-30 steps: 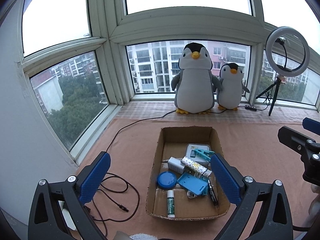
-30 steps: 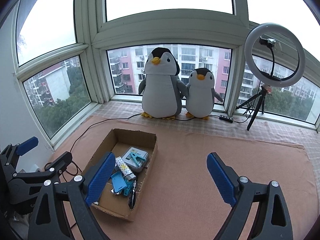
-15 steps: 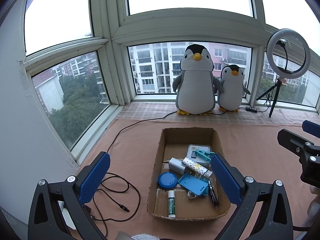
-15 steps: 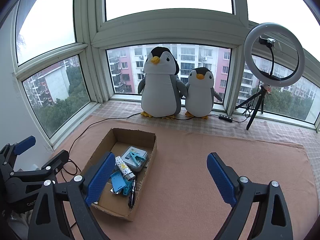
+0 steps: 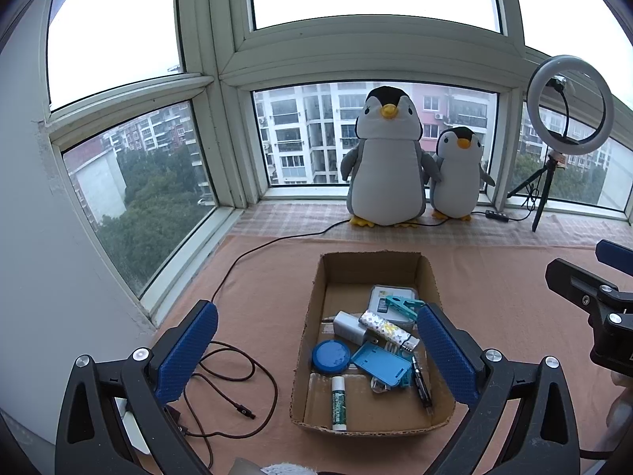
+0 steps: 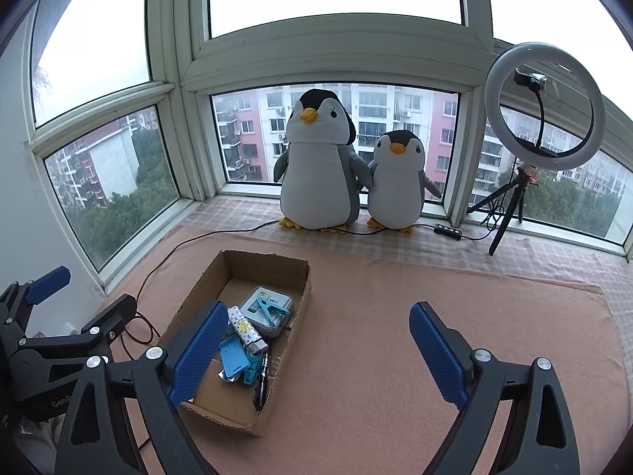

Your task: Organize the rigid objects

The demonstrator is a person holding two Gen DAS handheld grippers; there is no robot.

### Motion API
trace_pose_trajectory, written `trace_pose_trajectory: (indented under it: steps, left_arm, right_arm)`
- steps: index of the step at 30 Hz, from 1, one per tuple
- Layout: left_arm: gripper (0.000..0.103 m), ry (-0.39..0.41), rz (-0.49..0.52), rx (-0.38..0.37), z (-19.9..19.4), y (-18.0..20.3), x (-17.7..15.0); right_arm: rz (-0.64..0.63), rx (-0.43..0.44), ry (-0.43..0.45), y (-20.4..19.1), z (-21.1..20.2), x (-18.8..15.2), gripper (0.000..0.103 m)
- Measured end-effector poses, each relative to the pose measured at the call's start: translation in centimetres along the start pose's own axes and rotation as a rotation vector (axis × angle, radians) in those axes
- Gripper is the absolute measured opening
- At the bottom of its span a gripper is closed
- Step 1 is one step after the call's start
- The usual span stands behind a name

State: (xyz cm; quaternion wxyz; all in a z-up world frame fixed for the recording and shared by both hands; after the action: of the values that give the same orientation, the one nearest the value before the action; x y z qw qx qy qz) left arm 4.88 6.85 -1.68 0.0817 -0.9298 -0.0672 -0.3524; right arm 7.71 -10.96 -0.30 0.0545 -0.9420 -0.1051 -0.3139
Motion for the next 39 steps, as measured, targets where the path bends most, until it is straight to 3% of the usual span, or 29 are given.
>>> trace_pose_trajectory:
  steps: [39]
  left_arm:
    - [0.102, -0.006, 0.002, 0.000, 0.12, 0.06, -0.06]
  right_arm:
    - [0.008, 0.003, -0.016, 0.14, 0.64, -0.30, 0.091]
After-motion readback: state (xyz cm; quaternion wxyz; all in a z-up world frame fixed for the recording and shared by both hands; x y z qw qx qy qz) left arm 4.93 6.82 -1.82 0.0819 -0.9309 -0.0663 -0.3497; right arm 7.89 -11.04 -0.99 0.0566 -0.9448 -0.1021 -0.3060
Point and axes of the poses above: each gripper's, at about its wrist camera, not at the fingertips, and z roughly the way its jaws point, y to its right, x to its top, the point moved 6 cm from there along z, roughly the way its jaws point, and after that the axes turned 14 degrees about -y, right-handed, at the moved point
